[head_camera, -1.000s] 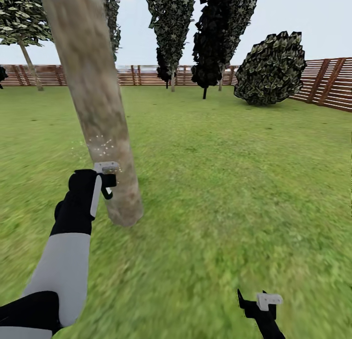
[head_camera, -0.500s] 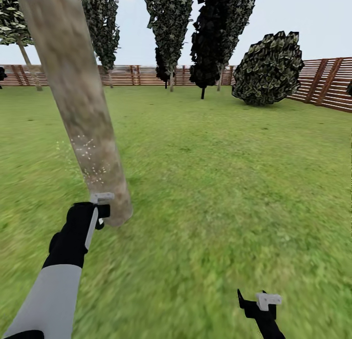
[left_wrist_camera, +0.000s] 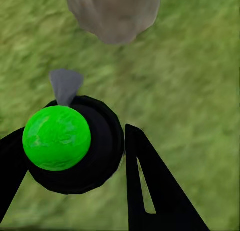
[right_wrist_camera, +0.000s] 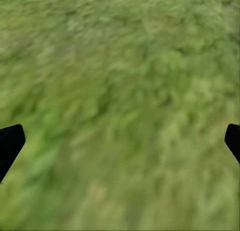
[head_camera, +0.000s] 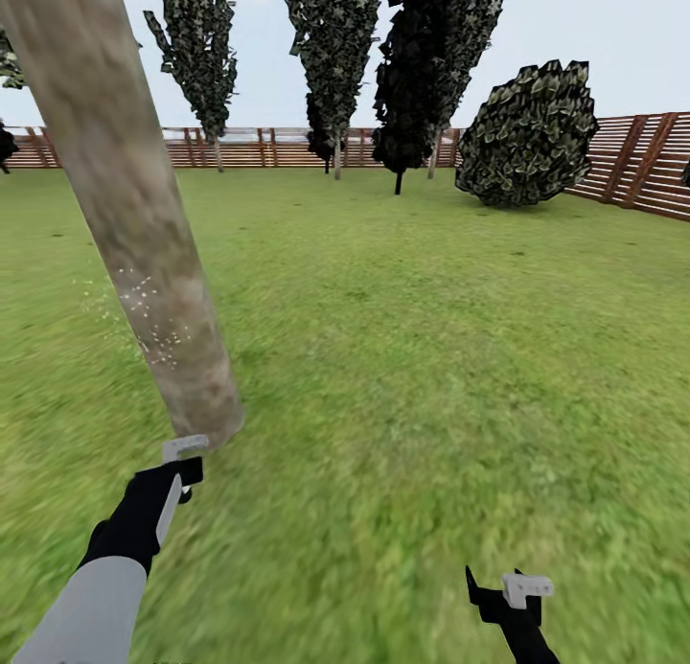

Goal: In the garden, pick up the pesticide atomizer on the floor and spray pesticide onto both trees until each tree trunk is fully covered.

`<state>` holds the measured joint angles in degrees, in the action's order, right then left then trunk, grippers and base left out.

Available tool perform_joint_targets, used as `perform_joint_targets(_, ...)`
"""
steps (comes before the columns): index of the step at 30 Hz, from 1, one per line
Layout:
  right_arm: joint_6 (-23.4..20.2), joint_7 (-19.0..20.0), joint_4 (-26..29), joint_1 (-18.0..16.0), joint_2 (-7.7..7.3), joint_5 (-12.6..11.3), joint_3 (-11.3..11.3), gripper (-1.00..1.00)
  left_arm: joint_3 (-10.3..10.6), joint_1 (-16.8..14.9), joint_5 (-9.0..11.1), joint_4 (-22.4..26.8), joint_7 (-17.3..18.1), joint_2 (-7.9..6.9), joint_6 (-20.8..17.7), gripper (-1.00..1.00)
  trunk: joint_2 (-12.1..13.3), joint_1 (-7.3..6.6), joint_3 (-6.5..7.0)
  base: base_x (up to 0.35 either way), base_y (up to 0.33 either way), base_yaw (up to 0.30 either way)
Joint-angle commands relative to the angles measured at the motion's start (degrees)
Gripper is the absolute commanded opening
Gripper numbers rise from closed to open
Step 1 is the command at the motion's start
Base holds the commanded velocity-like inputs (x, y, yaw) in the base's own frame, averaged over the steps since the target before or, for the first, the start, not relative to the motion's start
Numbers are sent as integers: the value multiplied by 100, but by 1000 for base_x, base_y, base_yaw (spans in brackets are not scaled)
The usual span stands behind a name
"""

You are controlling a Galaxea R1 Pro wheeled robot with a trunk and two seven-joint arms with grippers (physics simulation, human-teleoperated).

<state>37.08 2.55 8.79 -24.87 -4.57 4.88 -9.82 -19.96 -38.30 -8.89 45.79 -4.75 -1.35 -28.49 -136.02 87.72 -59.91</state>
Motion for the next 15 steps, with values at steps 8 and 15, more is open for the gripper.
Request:
perform_joint_targets(8,0,0,0,0,0,3,-2,100,-1,15,-1,10,22,3,35,-100,0,0,0,3,-13,262)
perform_joint_targets(15,0,0,0,0,0,4,0,100,7,16,-4,9,4,16,36,-100,0,0,0,10,-213,278)
